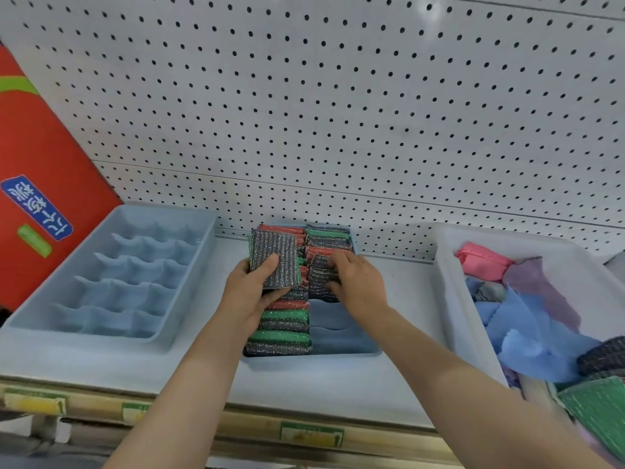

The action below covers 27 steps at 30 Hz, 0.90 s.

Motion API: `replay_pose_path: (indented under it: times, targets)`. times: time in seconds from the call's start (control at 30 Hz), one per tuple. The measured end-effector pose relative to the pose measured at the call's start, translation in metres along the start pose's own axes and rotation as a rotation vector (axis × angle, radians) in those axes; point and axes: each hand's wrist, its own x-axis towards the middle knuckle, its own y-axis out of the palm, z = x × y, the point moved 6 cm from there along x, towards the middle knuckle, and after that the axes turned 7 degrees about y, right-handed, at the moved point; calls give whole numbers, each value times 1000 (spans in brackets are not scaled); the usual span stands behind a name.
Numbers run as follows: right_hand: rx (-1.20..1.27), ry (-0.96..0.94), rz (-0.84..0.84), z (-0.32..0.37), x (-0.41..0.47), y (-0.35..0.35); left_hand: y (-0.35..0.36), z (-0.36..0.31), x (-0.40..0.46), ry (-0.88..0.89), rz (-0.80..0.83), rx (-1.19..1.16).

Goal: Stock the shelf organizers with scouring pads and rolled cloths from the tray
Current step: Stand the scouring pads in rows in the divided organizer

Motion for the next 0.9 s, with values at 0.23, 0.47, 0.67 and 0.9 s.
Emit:
replay_pose_path:
  times: [0.23, 0.47, 0.67, 0.9]
  targets:
    - [996, 555, 207, 3, 1, -18, 31, -2, -9, 56, 172, 147]
    - [1470, 741, 324, 1, -17, -12, 56, 4, -14, 26, 237, 204]
    - [1638, 829, 368, -6, -21, -26, 49, 1, -10, 40, 106, 102]
    - [733, 440, 12, -37, -12, -59, 3, -14, 9, 117, -120, 85]
